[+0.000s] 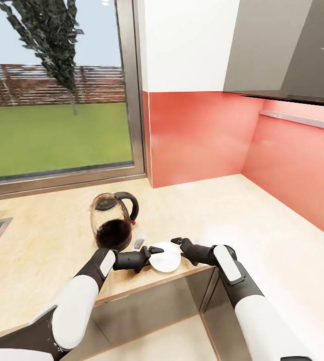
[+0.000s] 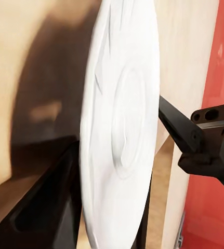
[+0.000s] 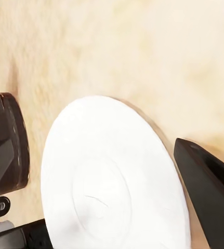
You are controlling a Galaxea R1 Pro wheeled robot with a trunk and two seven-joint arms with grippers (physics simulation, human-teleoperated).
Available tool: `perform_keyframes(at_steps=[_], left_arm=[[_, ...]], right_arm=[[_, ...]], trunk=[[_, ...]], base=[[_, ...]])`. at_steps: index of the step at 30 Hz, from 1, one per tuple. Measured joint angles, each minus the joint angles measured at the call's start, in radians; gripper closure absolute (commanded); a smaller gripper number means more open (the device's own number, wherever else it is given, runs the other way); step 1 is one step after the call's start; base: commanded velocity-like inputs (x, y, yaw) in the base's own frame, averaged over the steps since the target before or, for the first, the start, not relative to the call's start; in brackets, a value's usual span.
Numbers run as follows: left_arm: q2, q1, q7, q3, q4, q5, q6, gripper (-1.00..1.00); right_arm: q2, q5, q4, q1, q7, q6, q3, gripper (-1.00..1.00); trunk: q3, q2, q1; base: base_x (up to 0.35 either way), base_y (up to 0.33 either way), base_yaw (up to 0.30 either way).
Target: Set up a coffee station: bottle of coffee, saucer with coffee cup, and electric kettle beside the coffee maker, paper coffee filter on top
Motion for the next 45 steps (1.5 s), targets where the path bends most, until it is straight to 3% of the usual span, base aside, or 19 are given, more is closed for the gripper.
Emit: perform_keyframes(at_steps=[6,7,10,13,18,21,31,38,45], left_arm=[[0.000,0.000,-0.001,0.000,0.000,0.000,0.000,-1.00],[0.000,0.000,-0.001,0.000,0.000,0.000,0.000,1.00],[0.000,0.000,-0.001,-0.001,0.000,-0.004,-0.002,1.00],[0.000,-0.002,-0.001,0.005,0.000,0.024,0.010,1.00],[0.000,-0.002,-0.003,0.006,0.000,0.036,0.016,1.00],[0.000,-0.003,-0.001,0.003,0.000,0.018,0.007,1.00],[0.000,-0.018,-0.001,0.002,-0.001,0.016,0.008,1.00],[0.000,-0.056,-0.003,0.000,-0.009,0.000,0.002,1.00],[0.000,-0.068,-0.007,0.000,-0.009,-0.001,0.005,1.00]], right_arm=[[0.000,-0.001,-0.001,0.000,0.000,0.000,0.001,-1.00],[0.000,0.000,0.000,0.000,0.000,0.000,0.001,-1.00],[0.000,0.000,0.000,0.000,0.000,0.000,0.001,-1.00],[0.000,-0.001,0.000,0.000,0.000,0.000,0.000,-1.00],[0.000,-0.005,-0.002,0.000,0.000,0.001,0.000,-1.00],[0.000,-0.005,-0.002,0.000,-0.001,0.001,0.000,-1.00],[-0.002,-0.008,-0.013,0.000,-0.001,0.000,-0.005,-1.00],[-0.043,0.004,-0.197,0.000,-0.010,0.003,-0.007,-1.00],[-0.099,0.000,-0.300,0.000,-0.009,0.002,-0.009,-1.00]], trunk=[[0.000,0.000,0.000],[0.000,0.000,0.000],[0.000,0.000,0.000],[0.000,0.000,0.000],[0.000,0.000,0.000],[0.000,0.000,0.000],[0.000,0.000,0.000],[0.000,0.000,0.000],[0.000,0.000,0.000]], base=[[0.000,0.000,0.000],[0.000,0.000,0.000],[0.000,0.000,0.000],[0.000,0.000,0.000],[0.000,0.000,0.000],[0.000,0.000,0.000],[0.000,0.000,0.000],[0.000,0.000,0.000],[0.000,0.000,0.000]])
